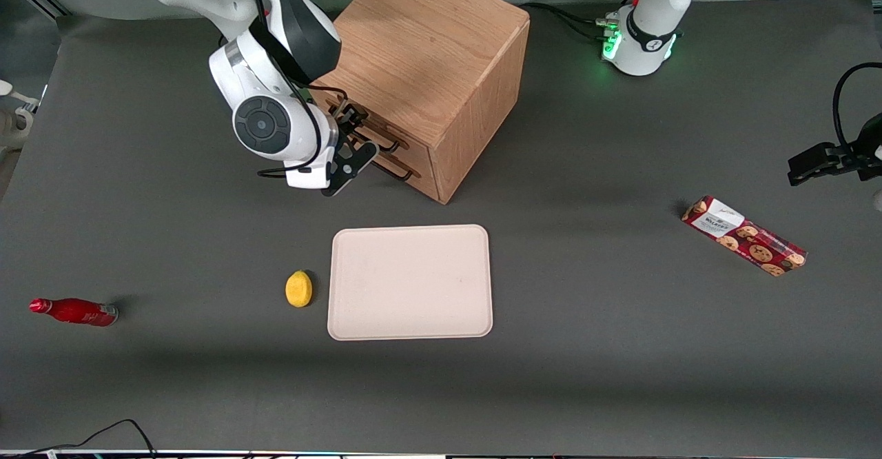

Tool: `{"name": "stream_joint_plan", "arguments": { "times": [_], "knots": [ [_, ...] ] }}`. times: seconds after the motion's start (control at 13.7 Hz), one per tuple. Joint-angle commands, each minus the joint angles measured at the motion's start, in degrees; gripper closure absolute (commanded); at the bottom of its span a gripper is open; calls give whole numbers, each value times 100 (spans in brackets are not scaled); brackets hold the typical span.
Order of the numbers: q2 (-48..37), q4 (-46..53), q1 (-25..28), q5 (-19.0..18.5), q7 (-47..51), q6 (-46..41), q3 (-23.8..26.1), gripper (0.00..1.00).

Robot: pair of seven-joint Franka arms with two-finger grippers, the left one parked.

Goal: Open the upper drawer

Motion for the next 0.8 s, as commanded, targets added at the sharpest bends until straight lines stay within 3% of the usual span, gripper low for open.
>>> {"name": "stream_joint_plan", "arguments": {
  "times": [0.0,0.73],
  "knots": [
    [7,-32,-16,123,-164,88,5,0],
    [112,-190,-51,140,-172,351,5,0]
  ]
}}
